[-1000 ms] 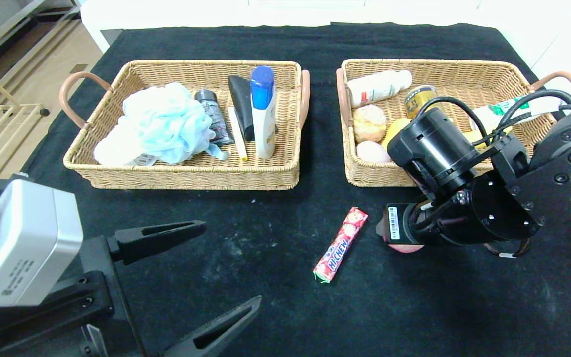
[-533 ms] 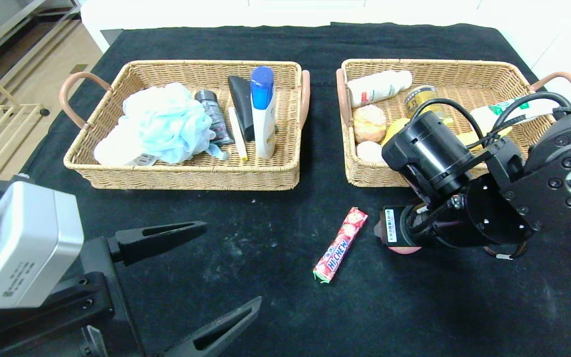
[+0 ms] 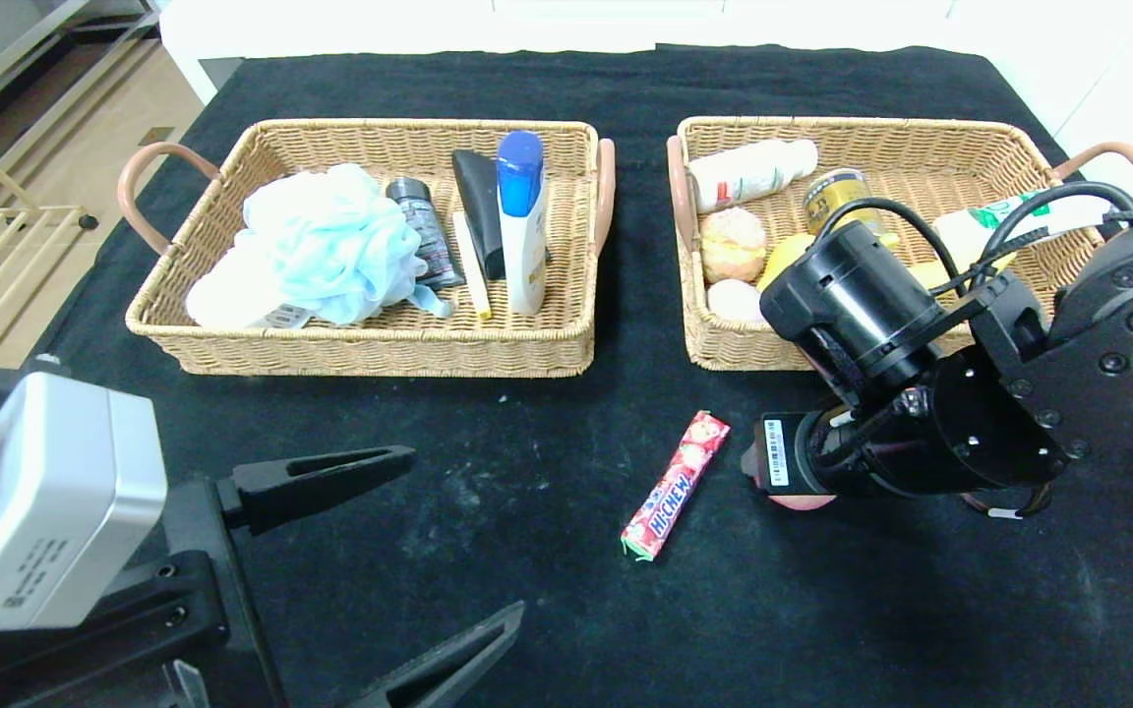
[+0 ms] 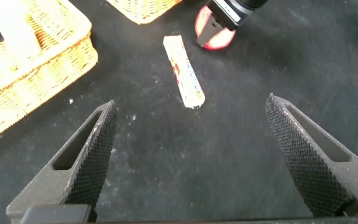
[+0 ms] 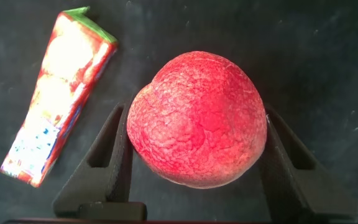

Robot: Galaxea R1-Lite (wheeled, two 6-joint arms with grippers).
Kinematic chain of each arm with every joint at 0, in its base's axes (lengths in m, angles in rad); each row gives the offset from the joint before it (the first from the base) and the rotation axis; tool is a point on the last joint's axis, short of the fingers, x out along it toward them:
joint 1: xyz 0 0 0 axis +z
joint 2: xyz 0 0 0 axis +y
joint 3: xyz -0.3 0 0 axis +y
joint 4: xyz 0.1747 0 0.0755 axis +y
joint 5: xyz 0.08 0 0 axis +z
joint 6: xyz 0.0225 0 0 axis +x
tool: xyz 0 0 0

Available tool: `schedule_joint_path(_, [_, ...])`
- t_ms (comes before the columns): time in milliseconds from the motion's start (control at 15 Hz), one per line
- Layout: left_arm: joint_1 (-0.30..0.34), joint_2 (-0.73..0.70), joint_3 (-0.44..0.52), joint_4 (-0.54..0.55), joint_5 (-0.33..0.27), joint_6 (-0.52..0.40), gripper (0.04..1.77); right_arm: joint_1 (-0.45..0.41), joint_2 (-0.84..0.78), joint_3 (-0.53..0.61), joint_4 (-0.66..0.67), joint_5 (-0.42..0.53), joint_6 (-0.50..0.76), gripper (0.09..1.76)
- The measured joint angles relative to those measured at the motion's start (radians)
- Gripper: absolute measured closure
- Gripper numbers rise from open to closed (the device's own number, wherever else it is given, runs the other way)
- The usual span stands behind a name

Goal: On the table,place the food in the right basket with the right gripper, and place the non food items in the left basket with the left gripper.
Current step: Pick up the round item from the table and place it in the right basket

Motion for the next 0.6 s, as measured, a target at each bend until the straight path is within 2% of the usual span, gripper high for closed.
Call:
schedule_joint_path(200, [0.001,-0.005,-0.002,0.001,0.000,0.000,0.09,0.000,-0.046,-0.012,-0.001,-0.003,-0.021,0.66])
schedule_joint_path(333, [0.001,-0.006,-0.001,0.001,0.000,0.000,0.09,-0.010,-0.084,-0.013,-0.001,-0.003,-0.086,0.66])
schedule_joint_path(600, [0.001,-0.008,0.001,0.001,0.000,0.001,0.09,-0.081,-0.150,-0.011,-0.003,-0.005,-0.206,0.66])
